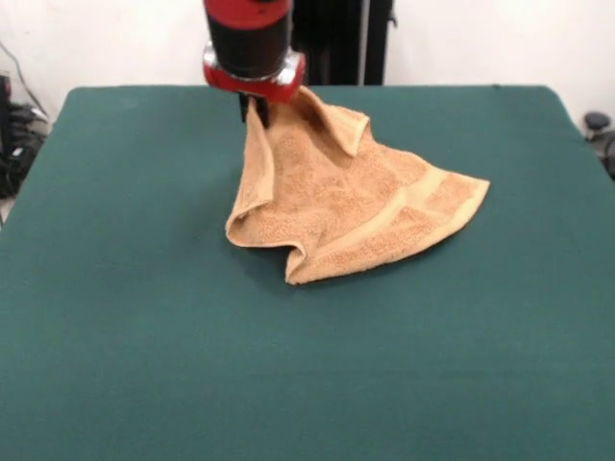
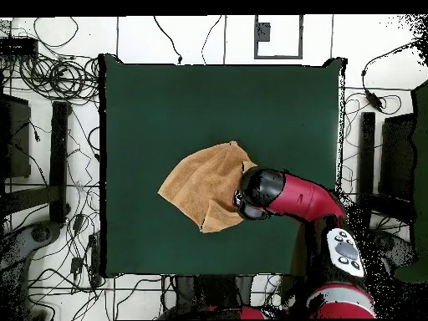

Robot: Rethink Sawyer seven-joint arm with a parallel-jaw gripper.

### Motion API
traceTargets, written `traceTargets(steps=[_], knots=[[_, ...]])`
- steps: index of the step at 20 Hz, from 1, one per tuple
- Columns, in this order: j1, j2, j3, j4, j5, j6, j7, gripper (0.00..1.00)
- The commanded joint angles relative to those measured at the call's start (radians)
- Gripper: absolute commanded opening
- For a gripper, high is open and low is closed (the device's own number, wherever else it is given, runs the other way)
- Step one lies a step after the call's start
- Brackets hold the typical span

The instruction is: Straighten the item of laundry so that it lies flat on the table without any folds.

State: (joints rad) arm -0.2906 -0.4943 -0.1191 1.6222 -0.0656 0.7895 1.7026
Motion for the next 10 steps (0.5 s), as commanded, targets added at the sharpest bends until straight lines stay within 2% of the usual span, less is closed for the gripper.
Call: traceTargets(steps=[1,6,10], knots=[[0.003,0.108,0.074,-0.037,-0.021,-0.04,0.084,0.0],[-0.006,0.155,0.08,-0.095,-0.023,-0.036,0.07,0.0],[0.017,0.152,0.044,-0.122,-0.038,-0.03,0.092,0.0]])
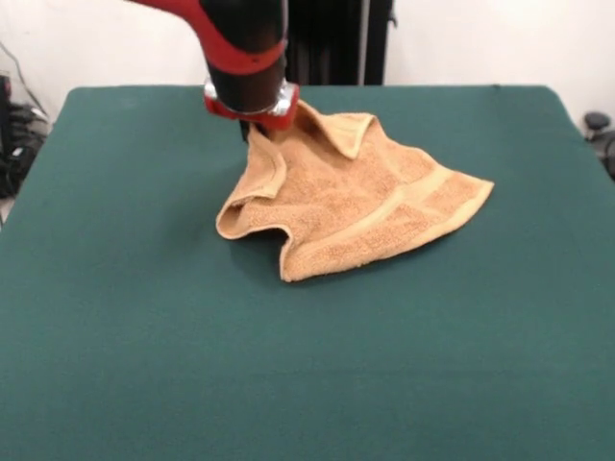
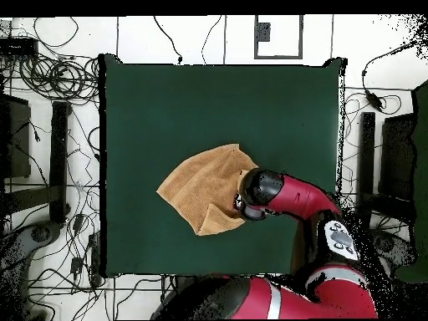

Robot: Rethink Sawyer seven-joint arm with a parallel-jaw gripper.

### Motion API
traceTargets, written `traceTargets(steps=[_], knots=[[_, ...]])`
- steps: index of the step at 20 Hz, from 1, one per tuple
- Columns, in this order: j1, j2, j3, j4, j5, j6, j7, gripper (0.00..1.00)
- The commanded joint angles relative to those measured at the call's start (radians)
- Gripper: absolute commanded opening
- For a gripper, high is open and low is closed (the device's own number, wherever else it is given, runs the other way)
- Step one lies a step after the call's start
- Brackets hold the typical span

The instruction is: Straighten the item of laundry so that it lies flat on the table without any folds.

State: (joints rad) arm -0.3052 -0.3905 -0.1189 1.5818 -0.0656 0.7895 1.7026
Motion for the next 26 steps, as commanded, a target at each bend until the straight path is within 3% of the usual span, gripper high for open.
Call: traceTargets(steps=[1,4,8,18,23,26], knots=[[0.041,0.042,0.032,-0.083,-0.048,-0.046,0.097,0.0],[0.112,-0.002,-0.06,-0.079,-0.114,-0.164,0.178,0.0],[0.164,-0.028,-0.128,-0.047,-0.122,-0.19,0.255,0.0],[0.103,0.026,-0.08,-0.078,-0.051,-0.049,0.178,0.0],[0.111,0.025,-0.089,-0.095,-0.055,-0.037,0.188,0.0],[0.091,0.041,-0.081,-0.115,-0.08,-0.111,0.162,0.0]])
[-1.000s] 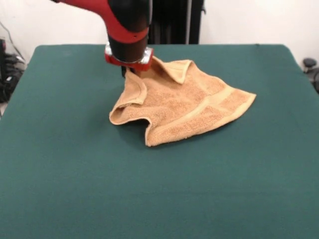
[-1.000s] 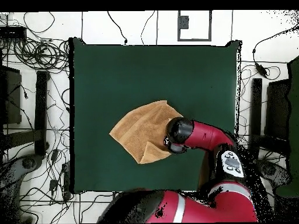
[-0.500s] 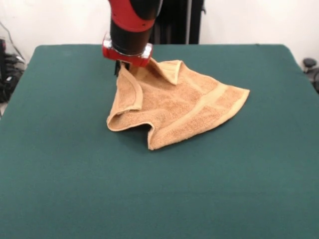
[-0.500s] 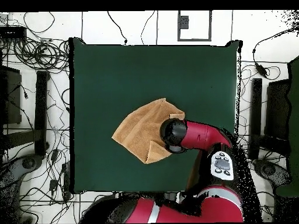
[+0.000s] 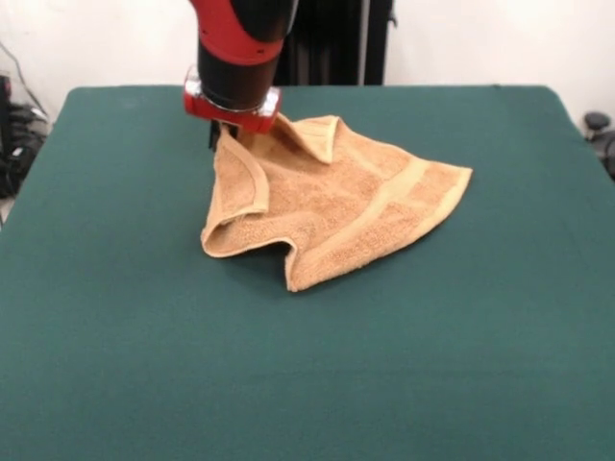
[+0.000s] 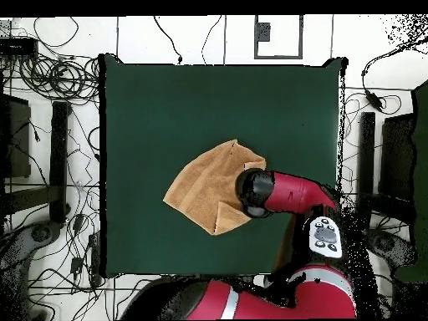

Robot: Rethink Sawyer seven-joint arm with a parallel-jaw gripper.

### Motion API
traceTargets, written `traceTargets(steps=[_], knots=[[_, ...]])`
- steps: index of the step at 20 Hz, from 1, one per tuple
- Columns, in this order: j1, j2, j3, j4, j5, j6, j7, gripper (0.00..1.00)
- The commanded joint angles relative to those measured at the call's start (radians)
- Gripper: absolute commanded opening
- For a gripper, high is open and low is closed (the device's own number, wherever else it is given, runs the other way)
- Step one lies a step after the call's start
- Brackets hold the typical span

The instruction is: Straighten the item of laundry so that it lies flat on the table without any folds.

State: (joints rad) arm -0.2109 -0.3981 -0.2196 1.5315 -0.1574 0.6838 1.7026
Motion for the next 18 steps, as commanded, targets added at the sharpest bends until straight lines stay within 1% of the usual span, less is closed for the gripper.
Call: traceTargets(steps=[1,2,5,7,10,13,14,18], knots=[[-0.011,0.055,0.023,-0.075,0.002,-0.025,0.148,0.0],[-0.021,0.064,0.021,-0.098,-0.021,-0.051,0.123,0.0],[-0.023,0.067,-0.013,-0.155,-0.074,-0.049,0.083,0.0],[-0.001,0.053,-0.065,-0.197,-0.121,-0.032,0.09,0.0],[0.055,0.054,-0.164,-0.252,-0.194,-0.049,0.151,0.0],[0.085,0.065,-0.218,-0.243,-0.23,-0.096,0.223,0.0],[0.1,0.068,-0.24,-0.22,-0.241,-0.139,0.264,0.0],[0.146,0.078,-0.284,-0.174,-0.249,-0.25,0.339,0.0]])
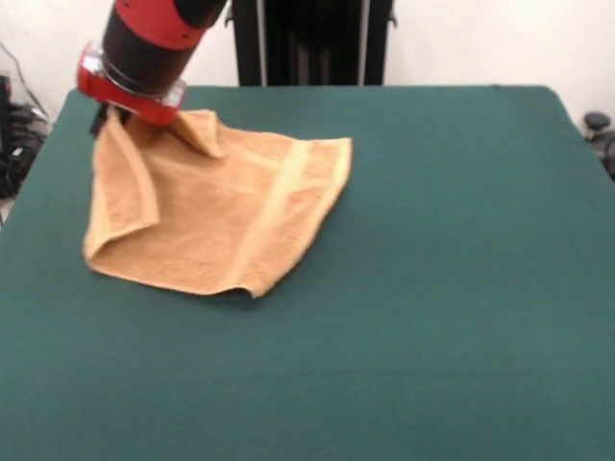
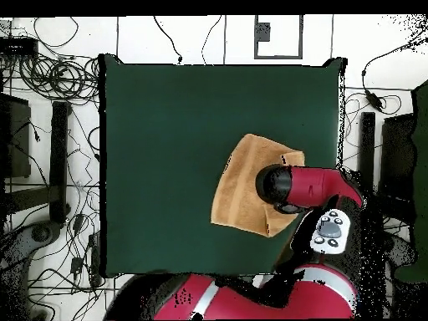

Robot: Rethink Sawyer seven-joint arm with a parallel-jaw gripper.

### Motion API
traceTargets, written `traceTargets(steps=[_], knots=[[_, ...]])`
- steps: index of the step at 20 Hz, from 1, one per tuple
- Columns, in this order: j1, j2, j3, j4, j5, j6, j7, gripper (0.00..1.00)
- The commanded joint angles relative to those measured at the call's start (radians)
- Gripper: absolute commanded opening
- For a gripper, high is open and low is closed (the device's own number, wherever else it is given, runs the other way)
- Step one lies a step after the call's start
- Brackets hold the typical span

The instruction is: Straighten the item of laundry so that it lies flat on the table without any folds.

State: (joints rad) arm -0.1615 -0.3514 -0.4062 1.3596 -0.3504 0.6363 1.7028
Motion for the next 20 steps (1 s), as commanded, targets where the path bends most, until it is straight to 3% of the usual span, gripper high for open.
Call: traceTargets(steps=[1,6,8,14,20], knots=[[0.1,0.041,-0.103,0.004,-0.053,-0.242,0.347,0.0],[0.104,0.099,-0.138,-0.008,-0.069,-0.536,0.309,0.0],[0.118,0.109,-0.165,-0.002,-0.046,-0.585,0.305,0.0],[0.122,0.104,-0.175,0.019,0.02,-0.608,0.245,0.0],[0.09,0.103,-0.134,0.025,0.025,-0.618,0.202,0.0]])
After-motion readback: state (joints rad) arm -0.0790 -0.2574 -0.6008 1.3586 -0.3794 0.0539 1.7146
